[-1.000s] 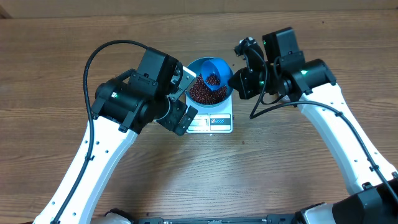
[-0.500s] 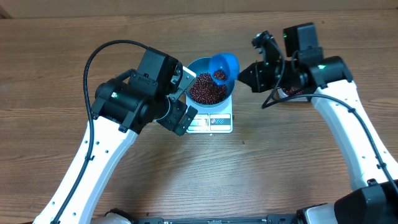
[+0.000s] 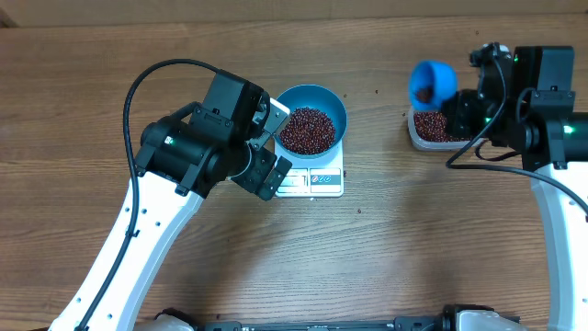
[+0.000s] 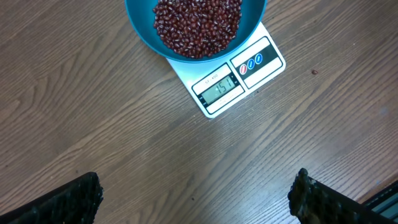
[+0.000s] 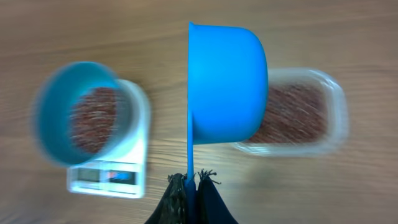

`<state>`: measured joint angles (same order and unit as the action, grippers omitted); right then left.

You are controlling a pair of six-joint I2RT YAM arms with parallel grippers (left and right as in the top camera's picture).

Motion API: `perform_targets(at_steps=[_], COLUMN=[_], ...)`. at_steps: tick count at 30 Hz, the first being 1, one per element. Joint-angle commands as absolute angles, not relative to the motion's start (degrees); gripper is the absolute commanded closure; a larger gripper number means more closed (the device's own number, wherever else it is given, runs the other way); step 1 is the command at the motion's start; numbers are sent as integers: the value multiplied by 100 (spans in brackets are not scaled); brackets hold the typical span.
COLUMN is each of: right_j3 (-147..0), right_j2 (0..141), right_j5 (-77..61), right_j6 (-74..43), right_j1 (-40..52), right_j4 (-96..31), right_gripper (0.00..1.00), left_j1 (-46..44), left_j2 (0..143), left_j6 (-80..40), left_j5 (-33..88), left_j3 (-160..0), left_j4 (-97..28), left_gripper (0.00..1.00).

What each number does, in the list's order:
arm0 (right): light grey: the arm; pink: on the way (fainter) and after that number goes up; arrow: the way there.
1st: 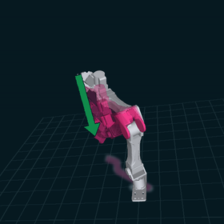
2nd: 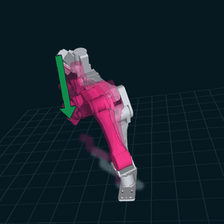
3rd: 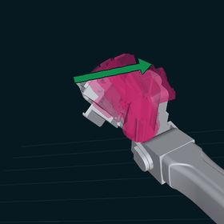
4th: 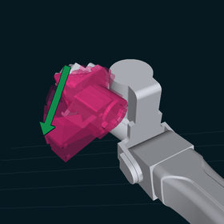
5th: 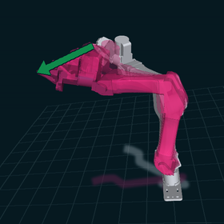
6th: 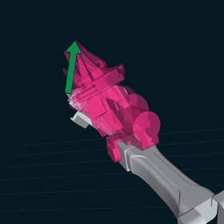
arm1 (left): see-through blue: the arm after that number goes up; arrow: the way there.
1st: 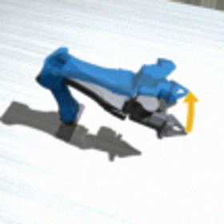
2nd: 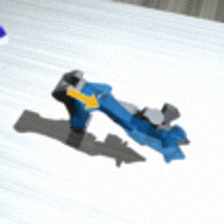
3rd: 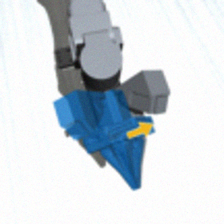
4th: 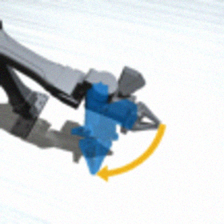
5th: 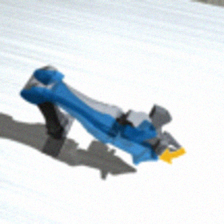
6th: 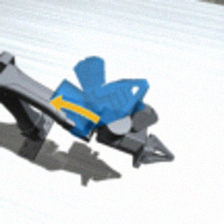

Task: Scoop item into bowl and weigh 150g on scale
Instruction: 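Move the blue scoop with the right gripper to the bean tub, then dip the scoop into the tub and scoop a few red beans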

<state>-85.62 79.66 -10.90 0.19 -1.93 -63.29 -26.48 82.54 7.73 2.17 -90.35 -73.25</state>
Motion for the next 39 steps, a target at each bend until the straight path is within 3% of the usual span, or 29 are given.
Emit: perform_targets(at_steps=[1, 15, 25, 39], right_j3=[-8562, -8545, -8545, -8545], right_j2=[8047, 8532, 8532, 8532], right_j5=[276, 1188, 2047, 2099], right_j6=[-220, -362, -451, -451], right_j1=[-233, -200, 309, 445], right_j4=[-6383, -6720, -6698, -6707], right_gripper=[96, 96, 96, 96], left_j1=[-2626, -2626, -2626, -2626], left_j2=[8239, 8239, 8239, 8239], left_j6=[860, 860, 860, 860], left_j5=[279, 279, 279, 279], left_j3=[-9021, -9021, -9021, -9021], left_j4=[-7323, -7323, -7323, -7323], left_gripper=[1, 1, 0, 1])
